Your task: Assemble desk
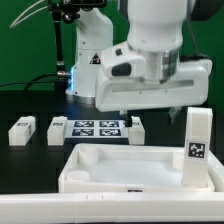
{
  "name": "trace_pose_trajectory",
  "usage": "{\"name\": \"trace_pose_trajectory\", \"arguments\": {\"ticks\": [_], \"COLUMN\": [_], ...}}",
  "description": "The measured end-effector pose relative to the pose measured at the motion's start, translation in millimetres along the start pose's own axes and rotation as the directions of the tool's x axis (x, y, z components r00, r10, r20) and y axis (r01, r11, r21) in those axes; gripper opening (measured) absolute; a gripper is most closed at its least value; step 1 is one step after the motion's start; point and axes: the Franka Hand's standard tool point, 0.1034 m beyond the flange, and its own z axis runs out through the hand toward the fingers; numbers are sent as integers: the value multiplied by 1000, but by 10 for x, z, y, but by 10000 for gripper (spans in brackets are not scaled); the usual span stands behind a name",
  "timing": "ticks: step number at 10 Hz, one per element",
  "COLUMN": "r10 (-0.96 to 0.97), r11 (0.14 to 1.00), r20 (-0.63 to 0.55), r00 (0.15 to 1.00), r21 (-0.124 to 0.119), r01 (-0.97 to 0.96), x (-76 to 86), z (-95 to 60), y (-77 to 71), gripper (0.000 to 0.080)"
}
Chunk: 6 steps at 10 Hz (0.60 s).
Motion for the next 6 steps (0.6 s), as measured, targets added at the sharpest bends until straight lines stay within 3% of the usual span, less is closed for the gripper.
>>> {"name": "trace_pose_trajectory", "arguments": {"ticks": [2,5,6], "r10": [77,100,101], "r11": [997,995,995], "r20": [227,409,409], "r00": [971,907,907], "r21": [-12,-23,-19], "r01": [-76,-99,-102], "x": [-144,-171,-117], "z": [67,109,139], "y": [76,128,134], "gripper": [649,649,649]}}
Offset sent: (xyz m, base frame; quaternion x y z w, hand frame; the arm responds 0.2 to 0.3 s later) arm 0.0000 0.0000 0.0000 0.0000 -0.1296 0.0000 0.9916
